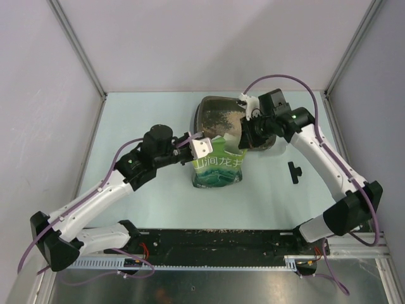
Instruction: Fill the litter box with clean litter
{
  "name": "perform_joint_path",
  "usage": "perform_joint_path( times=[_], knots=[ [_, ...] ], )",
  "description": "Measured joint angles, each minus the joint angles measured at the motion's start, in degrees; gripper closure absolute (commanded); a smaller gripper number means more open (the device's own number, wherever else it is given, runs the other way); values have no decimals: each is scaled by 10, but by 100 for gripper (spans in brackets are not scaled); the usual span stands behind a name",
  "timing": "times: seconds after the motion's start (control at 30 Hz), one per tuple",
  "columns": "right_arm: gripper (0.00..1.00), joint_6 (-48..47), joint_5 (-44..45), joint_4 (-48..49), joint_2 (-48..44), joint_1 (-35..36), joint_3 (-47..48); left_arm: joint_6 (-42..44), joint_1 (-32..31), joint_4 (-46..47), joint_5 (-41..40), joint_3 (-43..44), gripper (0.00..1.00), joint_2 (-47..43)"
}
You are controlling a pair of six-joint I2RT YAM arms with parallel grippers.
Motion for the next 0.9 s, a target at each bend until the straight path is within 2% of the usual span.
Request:
perform_joint_path(
  times=[0.07,0.1,0.13,0.17,0.23,0.3,0.33,0.43,0.5,0.7,0.9],
  knots=[
    [100,-8,-2,-18,-17,3,-5,12,2,10,9,0,100,2],
    [97,-11,-2,-25,-27,3,-10,15,3,13,16,-2,100,2],
    [71,-14,-2,-29,-31,1,-12,18,3,18,21,-4,100,2],
    [61,-16,-7,-32,-32,-2,-12,19,3,22,25,-6,100,2],
    [51,-20,-37,-31,-31,-25,-14,20,4,30,34,-13,100,2],
    [47,-34,-87,-22,-31,-80,-13,22,3,37,37,-20,100,2],
    [42,-43,-112,-17,-31,-114,-13,19,4,38,37,-20,100,2],
    [37,-100,-163,-4,-41,-198,-19,5,4,41,34,-20,100,2],
    [36,-142,-181,5,-69,-214,-45,-10,4,43,30,-20,100,3],
    [36,-249,-231,5,-181,-171,-141,-38,5,51,22,-20,100,6],
    [39,-270,-230,65,-182,-112,-189,-49,5,58,17,-20,100,10]
  ],
)
